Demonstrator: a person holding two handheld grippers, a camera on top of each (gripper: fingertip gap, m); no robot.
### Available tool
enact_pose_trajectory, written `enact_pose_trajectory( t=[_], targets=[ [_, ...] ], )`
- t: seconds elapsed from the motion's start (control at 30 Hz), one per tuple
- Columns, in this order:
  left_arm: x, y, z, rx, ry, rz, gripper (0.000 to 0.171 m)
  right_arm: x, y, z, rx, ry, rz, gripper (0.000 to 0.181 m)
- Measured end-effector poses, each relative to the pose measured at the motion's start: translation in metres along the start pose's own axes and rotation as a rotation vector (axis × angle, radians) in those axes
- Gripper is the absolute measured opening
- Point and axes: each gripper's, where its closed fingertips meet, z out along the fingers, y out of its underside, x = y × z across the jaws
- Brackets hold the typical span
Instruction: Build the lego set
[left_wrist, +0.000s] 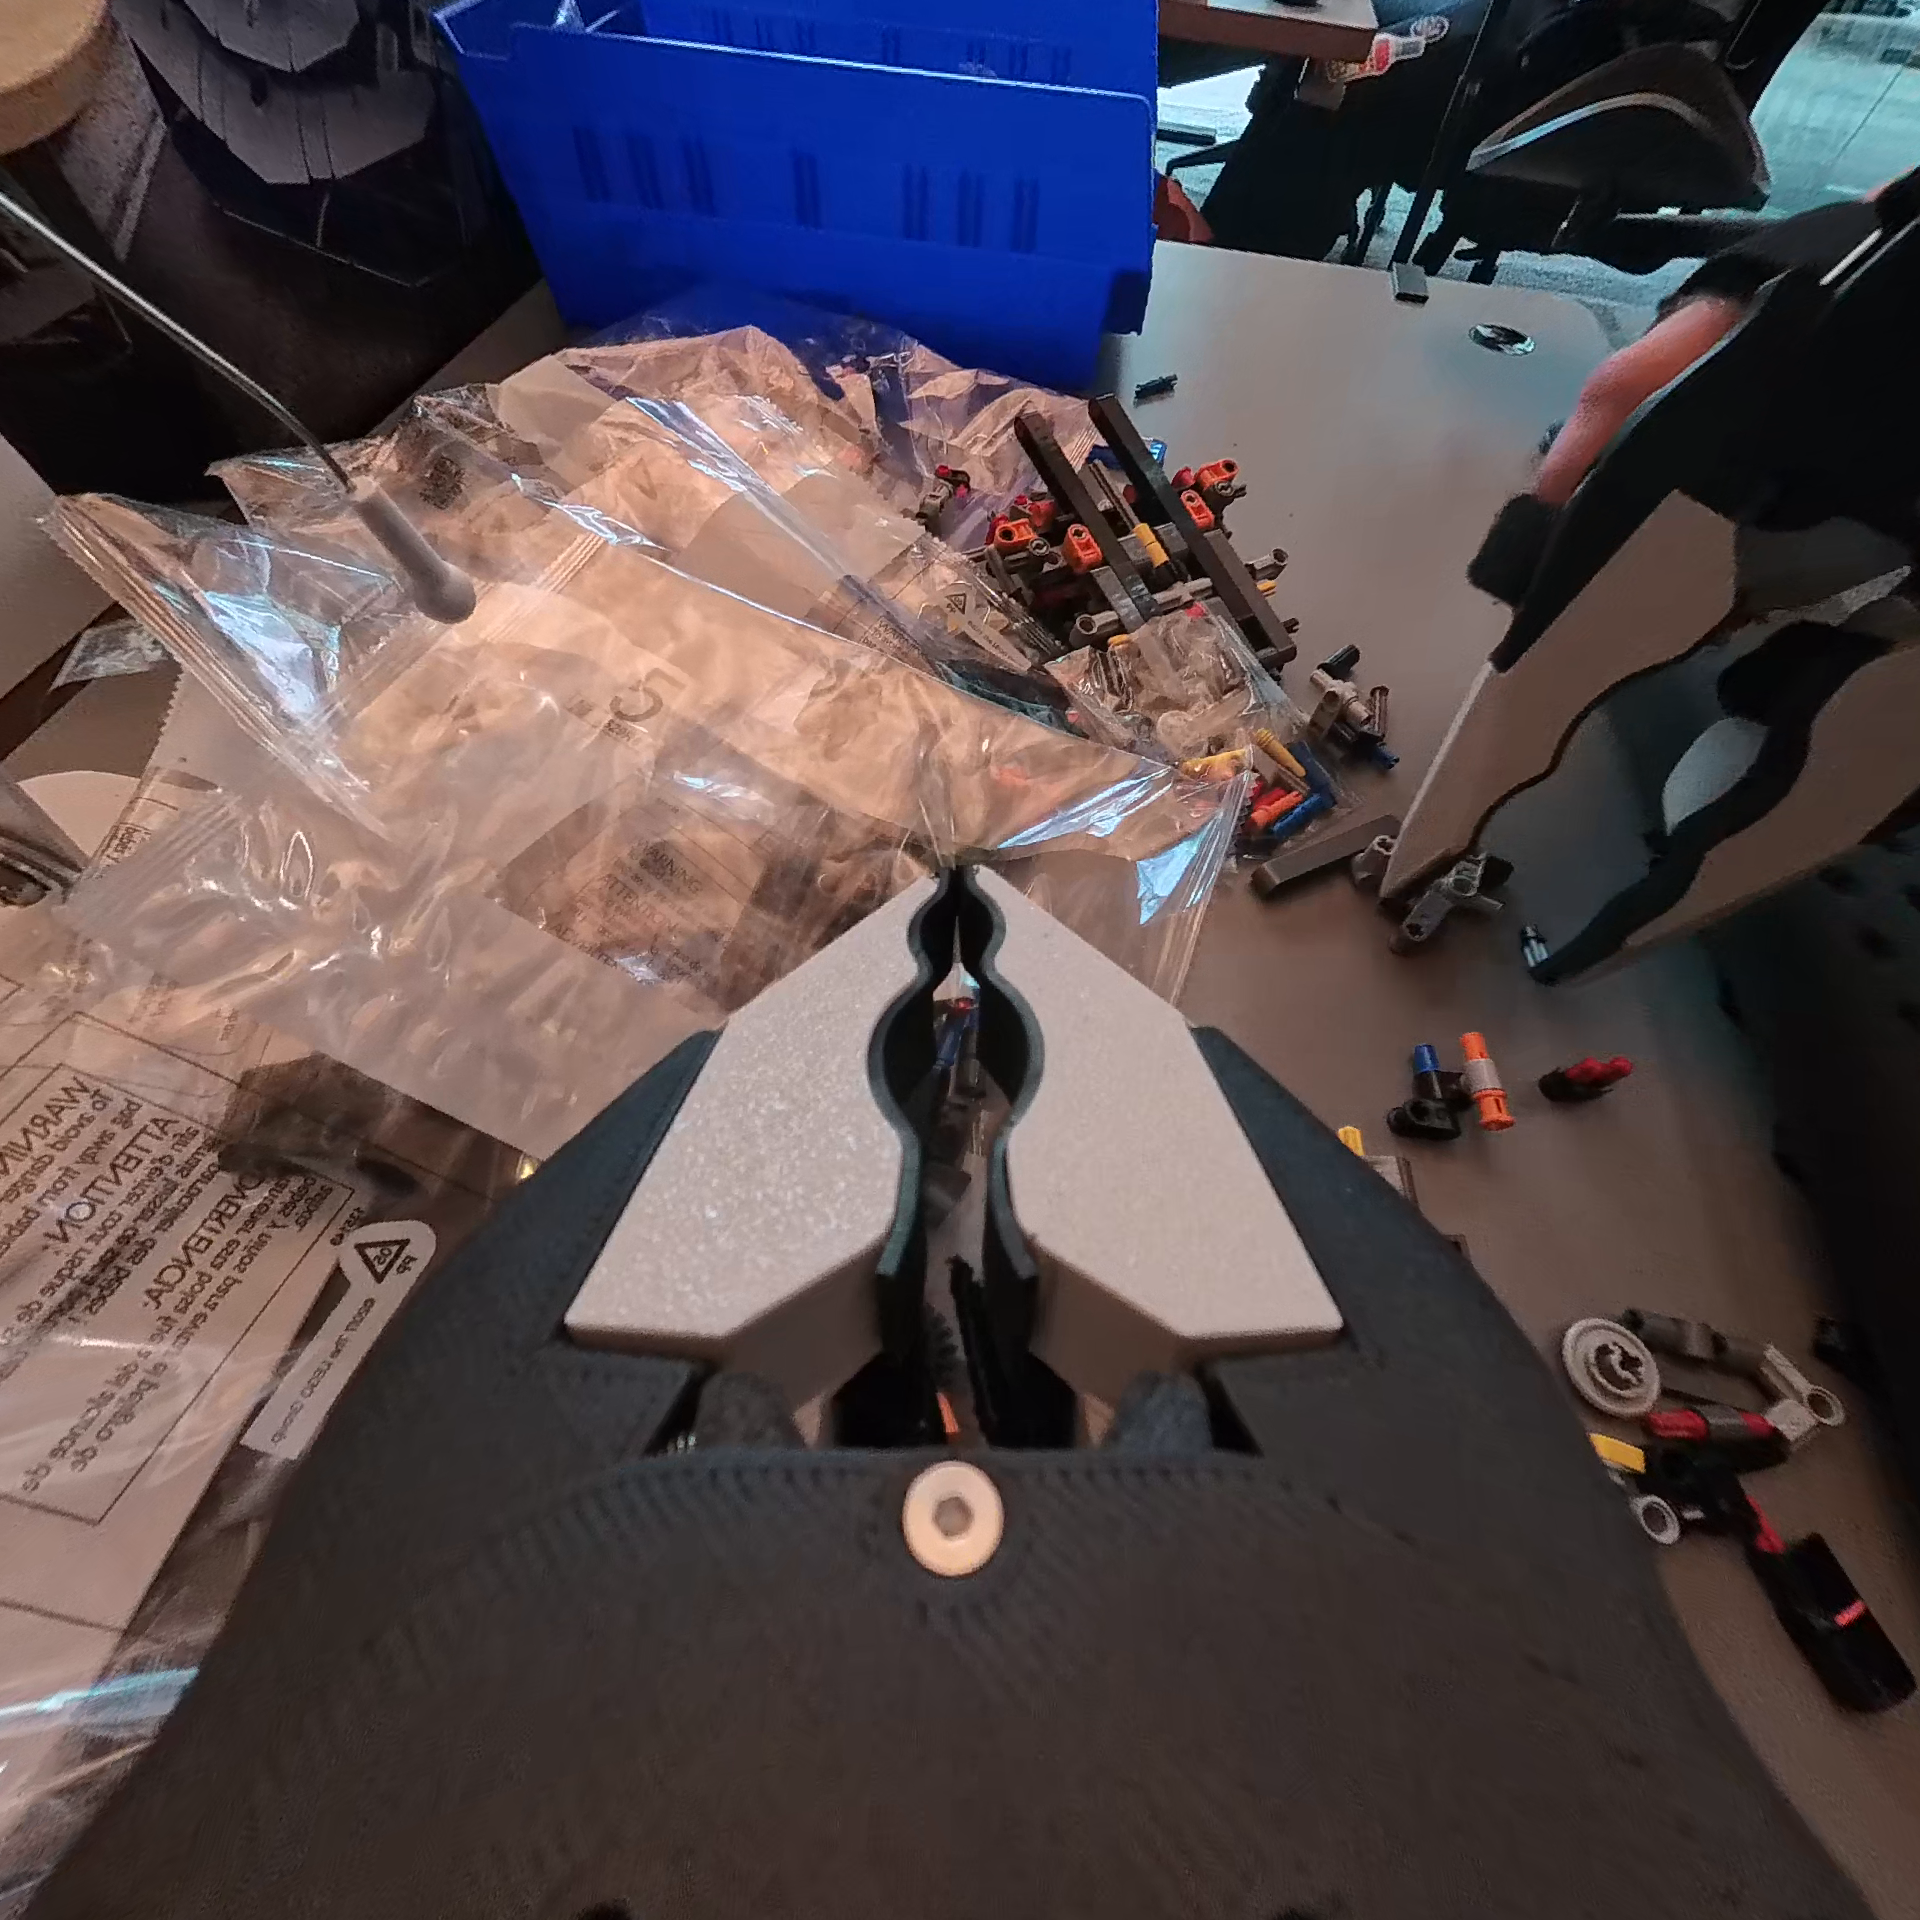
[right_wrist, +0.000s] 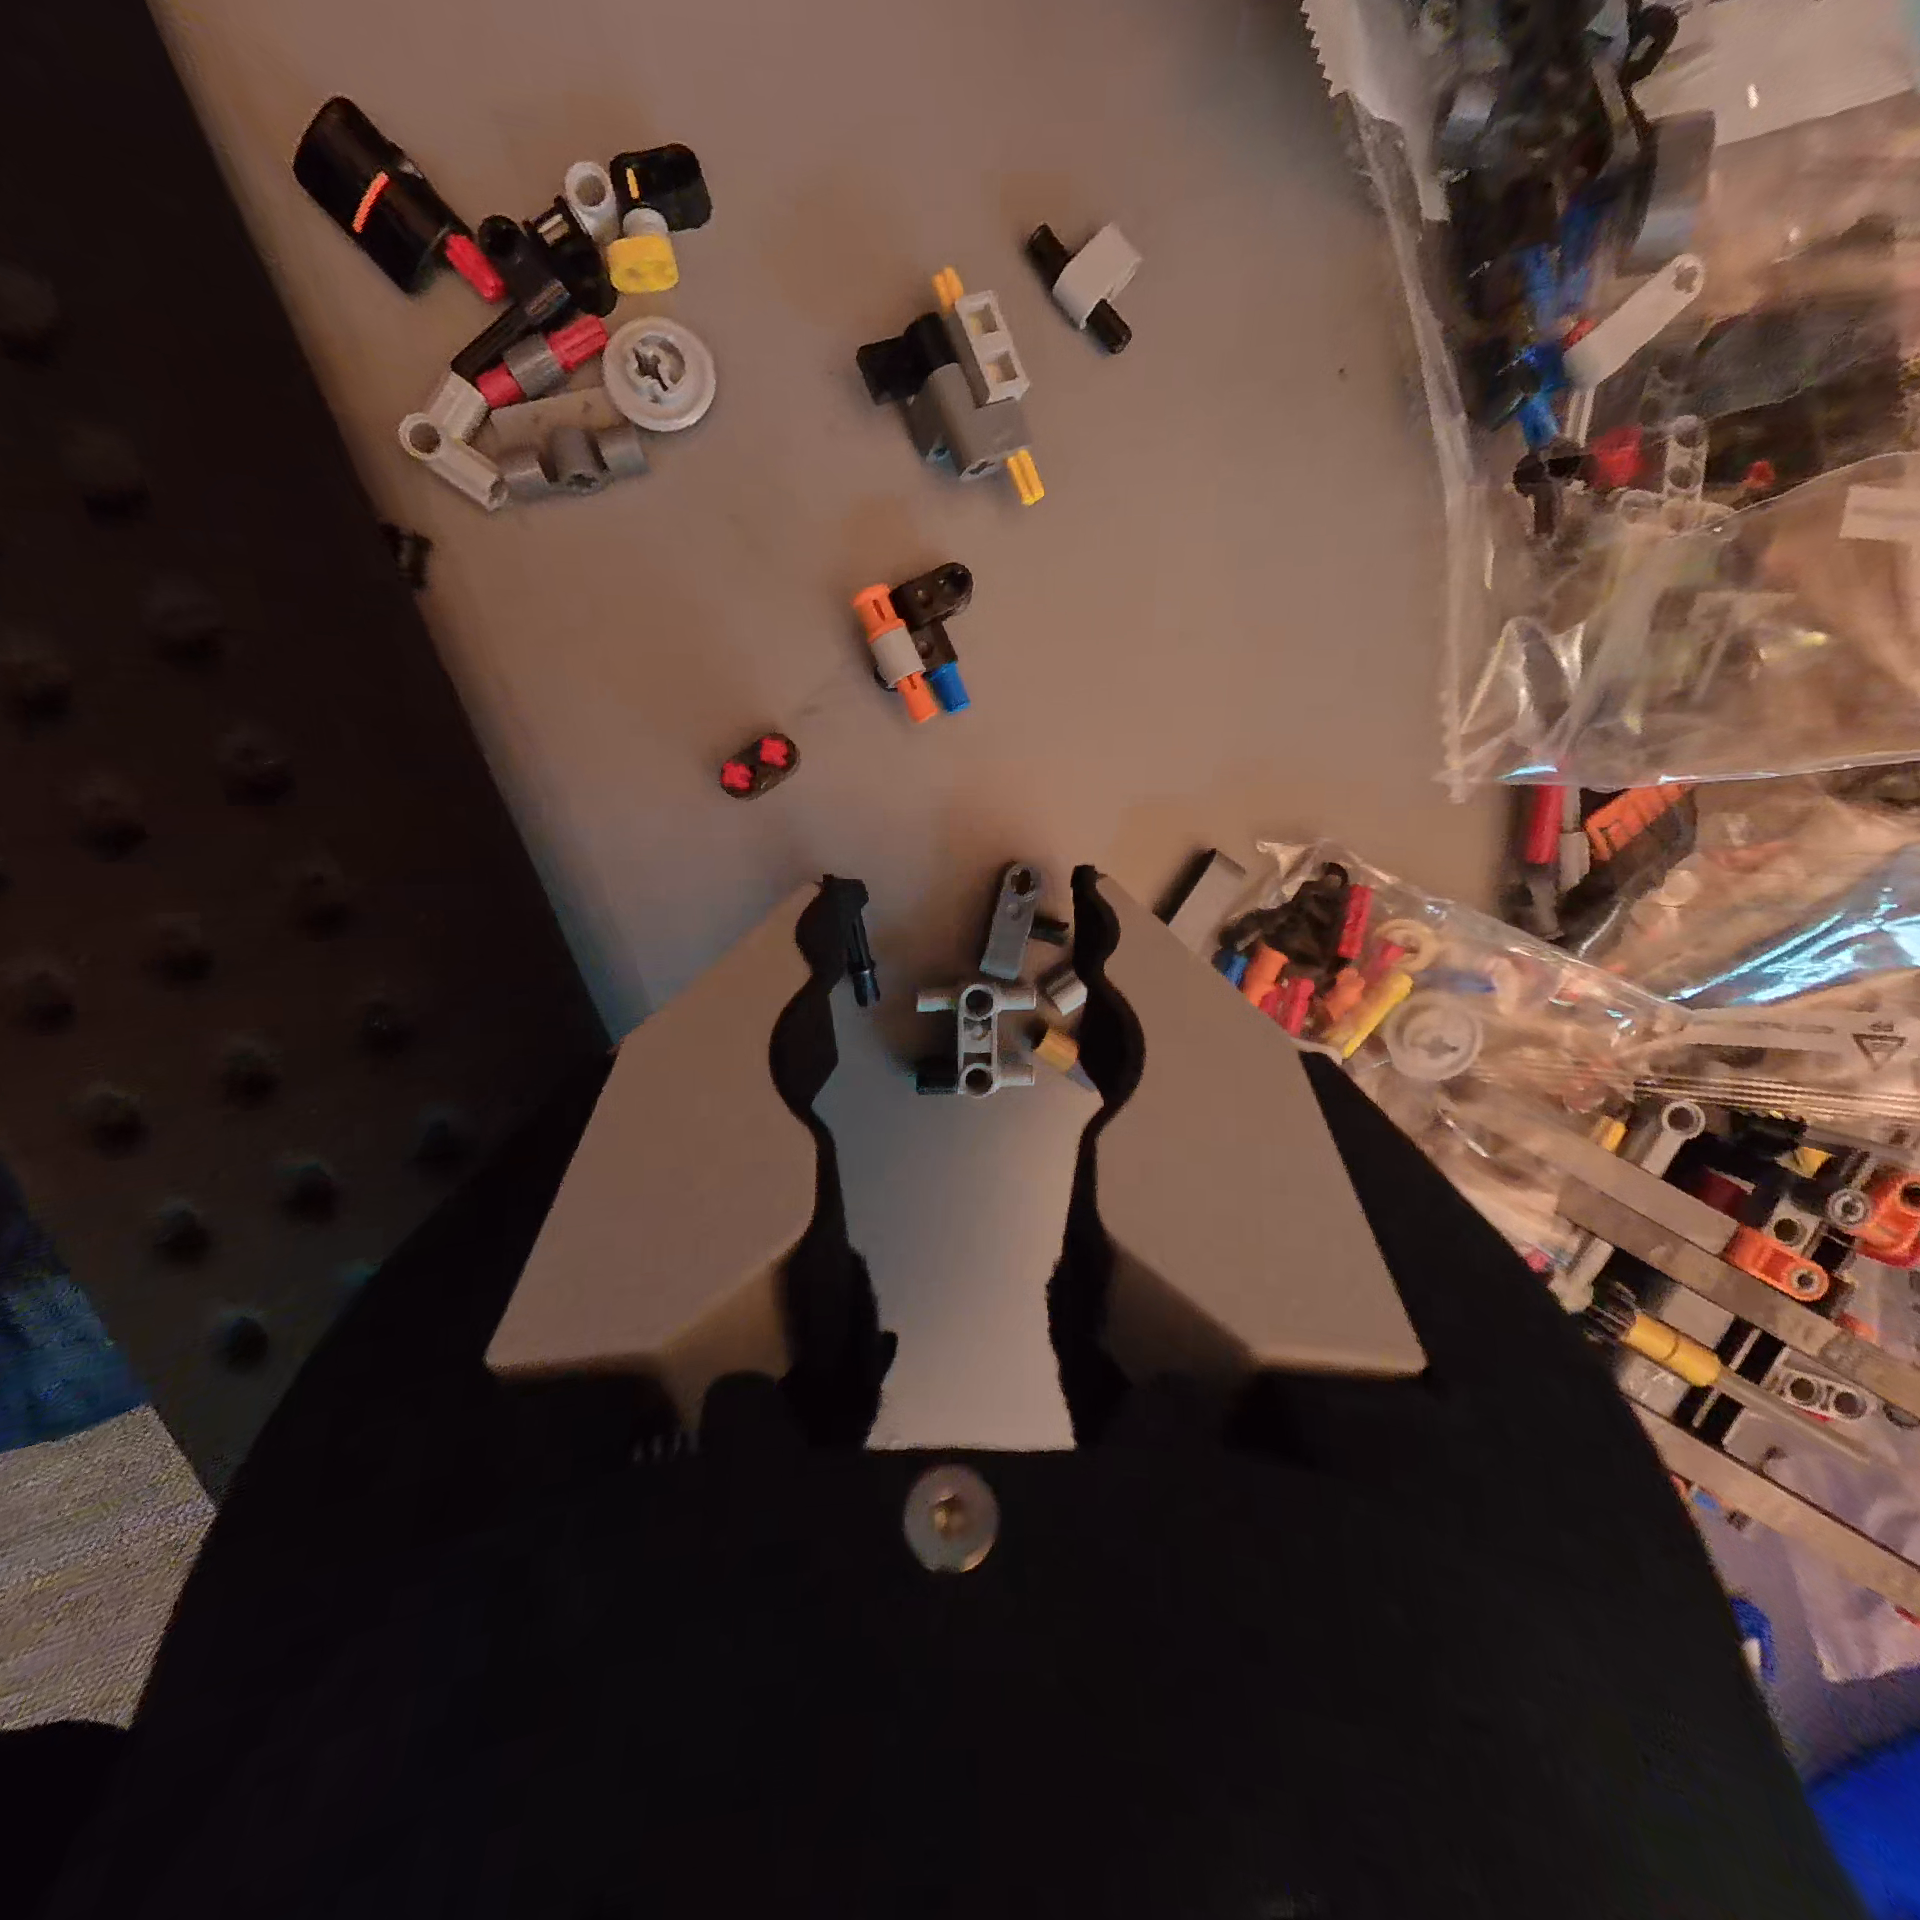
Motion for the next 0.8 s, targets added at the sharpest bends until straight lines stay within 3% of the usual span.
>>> enact_pose_trajectory(
  t=[0.03, 0.5, 0.8],
  targets=[
    [0.000, 0.000, 0.000, -0.002, 0.000, 0.001, 0.000, 0.001, 0.001, 0.002, -0.006, 0.000, -0.001, 0.040],
    [0.001, 0.003, 0.003, -0.018, -0.002, 0.009, 0.000, 0.000, -0.023, 0.013, 0.062, -0.030, -0.008, 0.040],
    [0.001, 0.004, 0.003, -0.020, -0.002, 0.011, 0.000, -0.030, -0.057, 0.000, 0.182, -0.150, -0.041, 0.042]
  ],
)
